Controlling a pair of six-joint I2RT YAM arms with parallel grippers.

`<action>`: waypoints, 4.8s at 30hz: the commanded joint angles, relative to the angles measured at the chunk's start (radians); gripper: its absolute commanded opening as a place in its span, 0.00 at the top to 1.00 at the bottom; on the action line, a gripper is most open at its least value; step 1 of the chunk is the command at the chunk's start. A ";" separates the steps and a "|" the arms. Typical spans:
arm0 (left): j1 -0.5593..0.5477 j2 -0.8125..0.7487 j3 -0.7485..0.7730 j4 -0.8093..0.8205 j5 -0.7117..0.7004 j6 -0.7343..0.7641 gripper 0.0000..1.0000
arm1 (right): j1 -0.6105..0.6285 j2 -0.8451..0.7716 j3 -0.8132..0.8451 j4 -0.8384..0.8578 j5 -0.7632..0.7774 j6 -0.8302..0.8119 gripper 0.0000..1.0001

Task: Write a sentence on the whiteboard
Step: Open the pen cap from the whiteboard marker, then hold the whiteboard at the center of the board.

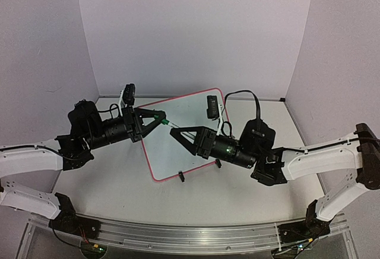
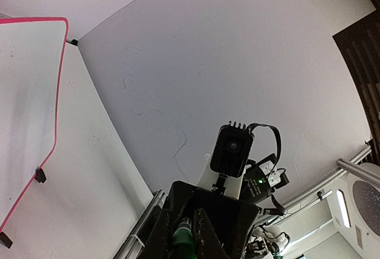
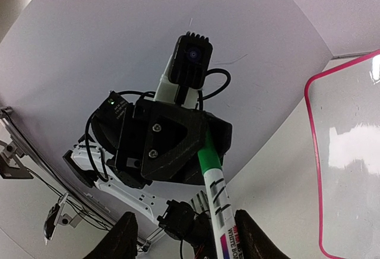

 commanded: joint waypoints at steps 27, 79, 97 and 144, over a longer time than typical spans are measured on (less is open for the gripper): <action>0.006 0.018 0.044 -0.046 0.012 0.009 1.00 | 0.002 -0.027 0.009 0.065 0.016 -0.023 1.00; 0.031 -0.030 -0.022 0.010 0.003 -0.047 1.00 | 0.002 -0.023 -0.017 0.098 0.046 0.006 1.00; 0.216 -0.163 0.053 -0.039 -0.028 0.013 1.00 | 0.002 -0.110 -0.187 0.102 0.104 0.055 1.00; 0.221 -0.081 -0.353 -0.740 -0.253 0.040 0.66 | -0.192 -0.298 -0.059 -0.687 0.149 -0.116 1.00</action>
